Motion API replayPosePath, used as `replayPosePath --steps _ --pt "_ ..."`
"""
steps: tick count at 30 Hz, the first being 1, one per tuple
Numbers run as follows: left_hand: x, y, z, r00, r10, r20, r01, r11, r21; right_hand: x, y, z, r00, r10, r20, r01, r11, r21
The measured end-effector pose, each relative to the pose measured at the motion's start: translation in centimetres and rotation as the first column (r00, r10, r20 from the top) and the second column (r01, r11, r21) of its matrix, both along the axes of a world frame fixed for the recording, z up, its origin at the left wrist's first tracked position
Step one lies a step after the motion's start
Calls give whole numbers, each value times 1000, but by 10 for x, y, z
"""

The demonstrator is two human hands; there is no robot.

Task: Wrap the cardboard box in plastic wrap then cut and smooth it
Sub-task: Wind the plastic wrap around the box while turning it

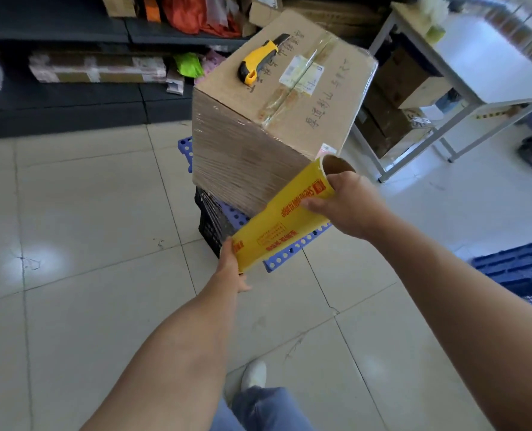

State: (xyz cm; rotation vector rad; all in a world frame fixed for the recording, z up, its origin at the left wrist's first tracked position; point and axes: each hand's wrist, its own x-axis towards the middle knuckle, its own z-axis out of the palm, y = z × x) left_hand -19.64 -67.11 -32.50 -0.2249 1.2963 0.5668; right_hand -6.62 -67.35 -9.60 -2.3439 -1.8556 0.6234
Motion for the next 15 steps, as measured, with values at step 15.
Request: replayPosePath --steps 15 --pt "47 8 -27 975 -201 -97 208 977 57 37 13 -5 927 293 234 -291 956 -47"
